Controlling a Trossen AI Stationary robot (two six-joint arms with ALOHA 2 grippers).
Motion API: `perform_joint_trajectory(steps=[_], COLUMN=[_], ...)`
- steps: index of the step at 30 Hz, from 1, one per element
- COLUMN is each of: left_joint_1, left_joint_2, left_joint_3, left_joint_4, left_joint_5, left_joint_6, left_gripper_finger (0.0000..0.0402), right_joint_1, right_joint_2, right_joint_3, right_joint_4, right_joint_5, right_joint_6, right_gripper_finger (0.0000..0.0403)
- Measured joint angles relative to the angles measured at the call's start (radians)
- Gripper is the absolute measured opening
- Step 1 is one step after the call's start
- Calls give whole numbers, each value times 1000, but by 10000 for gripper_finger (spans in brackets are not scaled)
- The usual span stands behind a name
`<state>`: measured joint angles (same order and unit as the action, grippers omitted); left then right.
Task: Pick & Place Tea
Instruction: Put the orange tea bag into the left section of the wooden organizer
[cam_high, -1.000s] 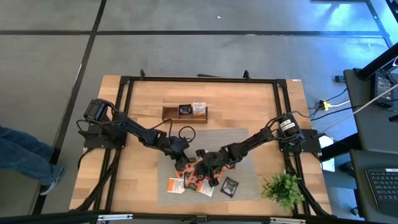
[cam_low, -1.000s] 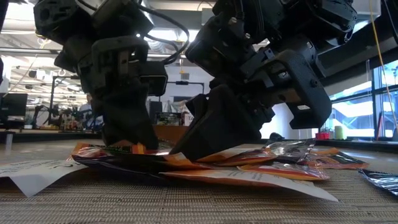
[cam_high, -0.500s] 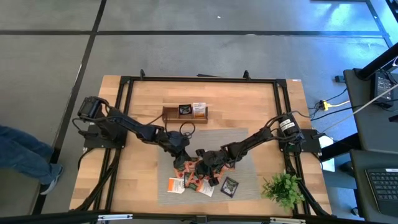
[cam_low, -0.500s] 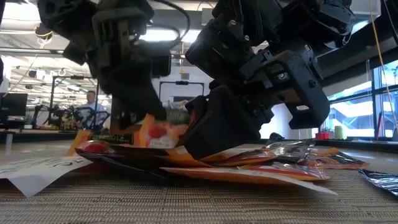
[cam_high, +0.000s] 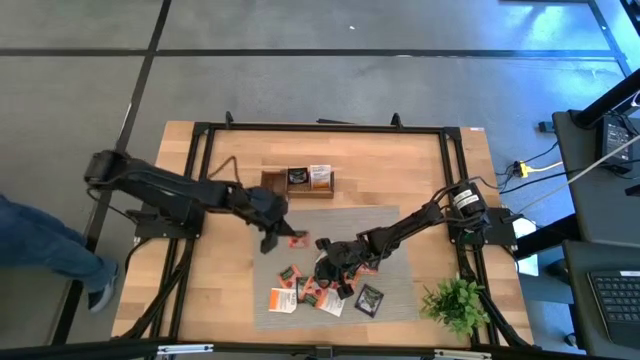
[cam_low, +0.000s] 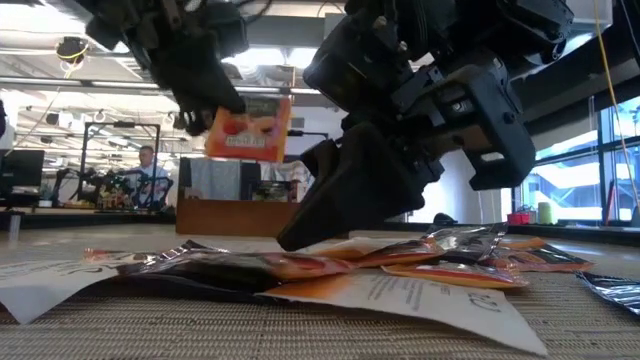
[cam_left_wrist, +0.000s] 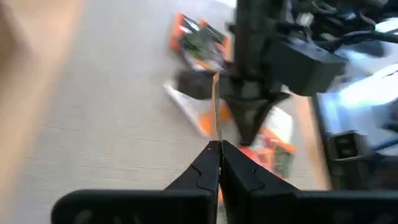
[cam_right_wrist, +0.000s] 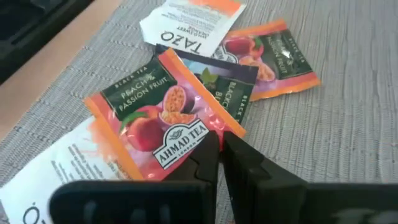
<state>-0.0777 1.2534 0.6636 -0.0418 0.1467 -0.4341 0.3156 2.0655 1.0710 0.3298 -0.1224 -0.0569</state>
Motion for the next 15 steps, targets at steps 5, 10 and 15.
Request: perform_joint_trajectory(steps=[5,10,15], left_joint_1=[63,181,337], left_joint_2=[-144,-220,-218], left_joint_3=[0,0,0], left_joint_4=[-172,-307,-329], left_joint_5=[-132,-179,-151], left_joint_6=[165,312,541], left_gripper_finger=[2,3,3], right_joint_1=[-8,-25,-43], right_joint_2=[-1,-1,-3], right_joint_3=[1,2,2], right_joint_4=[-2,-6,-4], right_joint_5=[0,0,-1], right_joint_6=[1,0,0], right_gripper_finger=[26,26,26])
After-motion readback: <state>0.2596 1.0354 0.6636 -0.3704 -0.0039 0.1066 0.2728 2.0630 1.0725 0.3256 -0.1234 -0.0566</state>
